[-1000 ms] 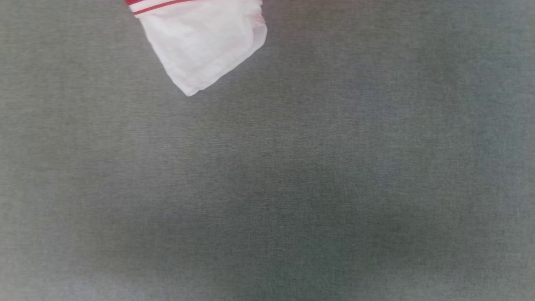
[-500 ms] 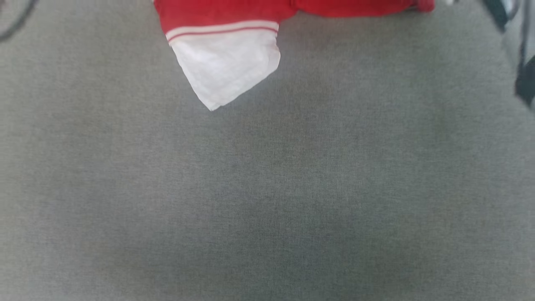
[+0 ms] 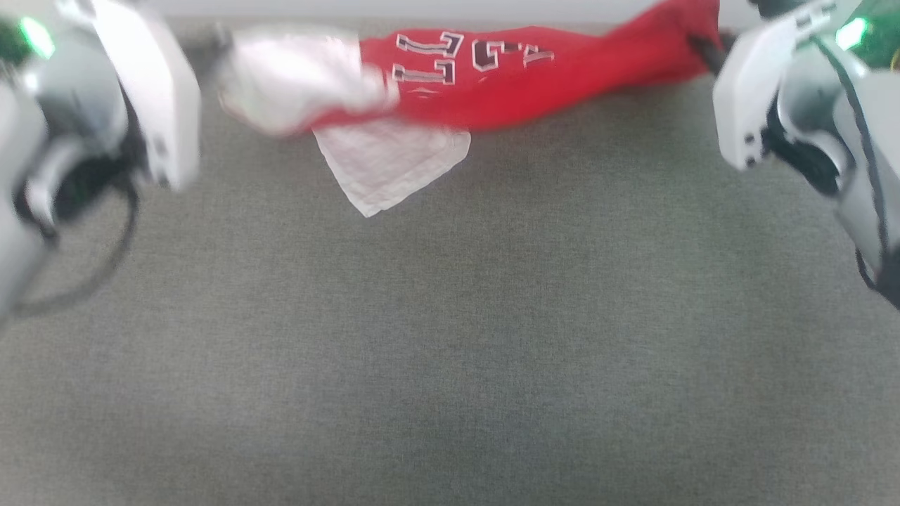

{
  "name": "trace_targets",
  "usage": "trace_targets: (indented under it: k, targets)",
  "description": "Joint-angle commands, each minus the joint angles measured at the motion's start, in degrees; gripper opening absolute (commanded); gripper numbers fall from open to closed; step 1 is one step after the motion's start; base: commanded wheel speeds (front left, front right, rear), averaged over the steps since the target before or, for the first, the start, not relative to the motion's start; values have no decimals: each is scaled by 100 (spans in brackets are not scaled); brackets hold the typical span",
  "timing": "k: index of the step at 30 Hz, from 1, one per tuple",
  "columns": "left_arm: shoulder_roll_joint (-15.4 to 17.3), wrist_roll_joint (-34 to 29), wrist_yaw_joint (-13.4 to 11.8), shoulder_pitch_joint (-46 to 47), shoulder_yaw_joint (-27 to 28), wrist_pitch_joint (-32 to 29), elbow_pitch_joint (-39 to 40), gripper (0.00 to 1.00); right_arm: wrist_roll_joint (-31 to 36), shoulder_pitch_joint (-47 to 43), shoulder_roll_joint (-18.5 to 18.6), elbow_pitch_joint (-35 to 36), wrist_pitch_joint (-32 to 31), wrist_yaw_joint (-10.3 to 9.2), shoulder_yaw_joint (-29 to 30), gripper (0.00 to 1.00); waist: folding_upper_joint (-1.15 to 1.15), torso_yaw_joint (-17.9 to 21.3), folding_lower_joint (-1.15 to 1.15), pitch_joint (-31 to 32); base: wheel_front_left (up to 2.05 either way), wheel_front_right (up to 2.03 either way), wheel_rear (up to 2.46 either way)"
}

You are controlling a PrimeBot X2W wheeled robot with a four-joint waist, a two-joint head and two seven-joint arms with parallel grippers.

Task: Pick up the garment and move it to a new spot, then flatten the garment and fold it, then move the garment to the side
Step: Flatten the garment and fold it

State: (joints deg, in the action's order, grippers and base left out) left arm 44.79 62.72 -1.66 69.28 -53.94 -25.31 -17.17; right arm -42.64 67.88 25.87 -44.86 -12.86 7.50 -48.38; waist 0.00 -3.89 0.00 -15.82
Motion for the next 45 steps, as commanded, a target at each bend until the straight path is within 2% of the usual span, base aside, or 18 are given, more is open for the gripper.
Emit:
trace_targets:
  k: [1,5,11,18,26,35,42,45]
  targets:
    - [88,53,-144,-208,-20,-45,227,0,-84,-171,131,155,-88,-1,-30,0,0,-3,0,35,0,0,0]
    - [537,282,-751,-894,-83,-226,1326,0,-440,-736,583,990,-468,0,-92,0,0,-7,0,90,0,0,0]
    - [1039,513,-1523,-1836,-241,-275,2610,0,-822,-1717,1185,2119,-949,0,-92,0,0,20,0,208,0,0,0]
    - [1402,907,-2151,-2950,-485,-100,3511,0,-1042,-2795,1654,3016,-1251,0,103,0,0,88,0,357,0,0,0]
    - [1658,1476,-2614,-4008,-724,74,4059,0,-1303,-3892,2144,3829,-1685,0,215,0,0,131,0,595,0,0,0]
    - [1906,1725,-3007,-4584,-961,4,4555,0,-1705,-4858,2534,4569,-2309,0,316,0,0,232,0,804,0,0,0]
    - [2012,1797,-3169,-4712,-1006,-57,4732,0,-1807,-5287,2558,4765,-2506,0,538,0,0,297,0,839,0,0,0]
    - [2103,1679,-3195,-4575,-891,45,4778,0,-1694,-5368,2455,4769,-2379,0,790,0,0,335,0,827,0,0,0]
